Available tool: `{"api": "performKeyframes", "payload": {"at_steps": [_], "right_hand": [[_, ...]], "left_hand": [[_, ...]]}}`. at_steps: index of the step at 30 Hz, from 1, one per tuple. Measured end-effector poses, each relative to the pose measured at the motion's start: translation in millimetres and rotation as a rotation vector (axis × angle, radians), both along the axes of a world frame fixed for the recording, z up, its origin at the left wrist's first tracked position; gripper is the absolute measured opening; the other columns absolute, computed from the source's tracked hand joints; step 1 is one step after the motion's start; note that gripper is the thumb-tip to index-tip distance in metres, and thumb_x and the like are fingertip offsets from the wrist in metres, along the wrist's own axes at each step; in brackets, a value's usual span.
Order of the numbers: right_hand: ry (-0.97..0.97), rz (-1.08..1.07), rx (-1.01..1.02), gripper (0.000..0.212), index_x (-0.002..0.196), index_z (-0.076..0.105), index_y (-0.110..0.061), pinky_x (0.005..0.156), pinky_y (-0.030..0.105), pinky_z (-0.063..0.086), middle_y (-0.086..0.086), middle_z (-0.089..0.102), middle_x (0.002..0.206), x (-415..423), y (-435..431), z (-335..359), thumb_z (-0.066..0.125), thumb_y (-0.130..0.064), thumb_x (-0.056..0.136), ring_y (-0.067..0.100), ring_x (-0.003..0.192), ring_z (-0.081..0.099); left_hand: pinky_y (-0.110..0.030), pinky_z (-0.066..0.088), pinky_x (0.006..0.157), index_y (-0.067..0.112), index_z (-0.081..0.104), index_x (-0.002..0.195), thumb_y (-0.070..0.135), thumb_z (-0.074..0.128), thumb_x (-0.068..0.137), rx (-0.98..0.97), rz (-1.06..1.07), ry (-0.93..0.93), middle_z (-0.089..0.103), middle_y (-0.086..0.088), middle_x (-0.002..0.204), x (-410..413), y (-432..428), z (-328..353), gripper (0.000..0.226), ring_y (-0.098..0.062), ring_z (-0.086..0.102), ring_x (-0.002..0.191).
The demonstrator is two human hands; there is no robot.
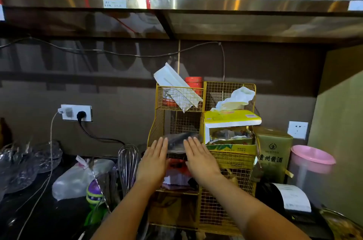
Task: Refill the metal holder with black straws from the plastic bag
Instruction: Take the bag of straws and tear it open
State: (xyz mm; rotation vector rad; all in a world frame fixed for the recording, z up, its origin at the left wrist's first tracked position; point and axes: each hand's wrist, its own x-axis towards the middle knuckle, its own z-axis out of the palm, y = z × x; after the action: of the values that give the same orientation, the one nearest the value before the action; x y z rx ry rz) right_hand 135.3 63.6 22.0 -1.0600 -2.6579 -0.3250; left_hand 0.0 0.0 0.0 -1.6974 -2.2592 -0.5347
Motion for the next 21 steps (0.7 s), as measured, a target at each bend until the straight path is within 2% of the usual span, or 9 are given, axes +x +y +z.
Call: {"api": "performKeyframes", "payload": {"at_steps": [4, 8, 10, 11, 12, 15, 18, 21], "right_hand": [[-0.027, 0.030, -0.003, 0.071, 0.144, 0.000, -0.007, 0.117, 0.036, 0.005, 0.015, 0.002, 0.157, -1.6, 5.4, 4.2, 0.043, 0.000, 0.088, 0.027, 0.145, -0.002], [0.009, 0.021, 0.007, 0.051, 0.137, 0.025, -0.001, 0.107, 0.039, 0.033, 0.021, 0.036, 0.143, 0.2, 4.0, 8.8, 0.040, 0.002, 0.088, 0.031, 0.136, 0.028], [0.025, 0.014, -0.002, 0.041, 0.129, 0.036, 0.000, 0.099, 0.040, 0.040, 0.021, 0.046, 0.134, 2.0, 2.1, 12.8, 0.037, 0.002, 0.088, 0.032, 0.127, 0.040], [0.024, 0.020, -0.009, 0.038, 0.126, 0.040, 0.001, 0.095, 0.041, 0.042, 0.021, 0.049, 0.130, 2.3, 1.0, 14.2, 0.037, 0.002, 0.087, 0.032, 0.122, 0.045], [0.053, 0.042, 0.013, 0.036, 0.121, 0.044, 0.001, 0.091, 0.040, 0.045, 0.022, 0.054, 0.124, 3.1, -1.6, 17.2, 0.040, 0.002, 0.086, 0.032, 0.116, 0.050], [0.161, 0.057, 0.189, 0.025, 0.098, 0.058, -0.001, 0.066, 0.034, 0.052, 0.019, 0.067, 0.094, 7.5, -11.6, 31.9, 0.063, 0.000, 0.073, 0.028, 0.085, 0.066], [0.149, 0.096, 0.106, 0.027, 0.111, 0.049, -0.003, 0.077, 0.040, 0.048, 0.019, 0.061, 0.110, 14.3, -29.1, 51.1, 0.042, 0.002, 0.086, 0.032, 0.099, 0.061], [0.214, 0.136, 0.160, 0.026, 0.110, 0.049, -0.003, 0.075, 0.041, 0.046, 0.018, 0.060, 0.108, 20.6, -44.0, 73.6, 0.042, 0.001, 0.085, 0.034, 0.098, 0.060]], "left_hand": [[-0.033, 0.008, 0.116, 0.009, -0.001, 0.141, 0.011, 0.034, 0.093, -0.035, 0.017, 0.081, 0.003, -0.008, 0.155, -6.4, 14.6, 1.7, 0.059, -0.022, 0.004, 0.142], [-0.033, 0.031, 0.109, 0.006, 0.028, 0.136, 0.009, 0.056, 0.083, 0.009, 0.007, 0.039, 0.032, -0.013, 0.147, -6.9, 15.7, 3.4, 0.060, -0.025, 0.034, 0.134], [-0.032, 0.051, 0.086, 0.007, 0.053, 0.118, 0.013, 0.073, 0.069, 0.079, 0.002, 0.093, 0.060, -0.014, 0.123, -9.7, 12.8, 8.3, 0.053, -0.025, 0.059, 0.110], [-0.031, 0.055, 0.075, 0.007, 0.059, 0.107, 0.013, 0.075, 0.065, 0.117, 0.011, 0.137, 0.067, -0.013, 0.110, -9.9, 8.8, 12.9, 0.045, -0.025, 0.065, 0.097], [-0.032, 0.054, 0.072, 0.007, 0.059, 0.106, 0.011, 0.070, 0.070, 0.103, 0.006, 0.130, 0.068, -0.012, 0.107, -6.7, 2.3, 20.3, 0.038, -0.027, 0.065, 0.094], [-0.038, 0.048, 0.086, 0.009, 0.043, 0.123, 0.008, 0.048, 0.085, 0.016, 0.019, 0.138, 0.057, -0.010, 0.124, 2.2, -16.5, 41.1, 0.038, -0.029, 0.057, 0.108], [-0.040, 0.048, 0.083, 0.011, 0.045, 0.119, 0.005, 0.044, 0.086, 0.032, 0.060, 0.247, 0.061, -0.011, 0.119, 3.9, -35.6, 65.9, 0.033, -0.031, 0.059, 0.104], [-0.041, 0.048, 0.077, 0.009, 0.048, 0.111, 0.005, 0.043, 0.086, 0.076, 0.071, 0.303, 0.062, -0.013, 0.110, 7.4, -57.9, 95.8, 0.026, -0.035, 0.060, 0.098]]}}
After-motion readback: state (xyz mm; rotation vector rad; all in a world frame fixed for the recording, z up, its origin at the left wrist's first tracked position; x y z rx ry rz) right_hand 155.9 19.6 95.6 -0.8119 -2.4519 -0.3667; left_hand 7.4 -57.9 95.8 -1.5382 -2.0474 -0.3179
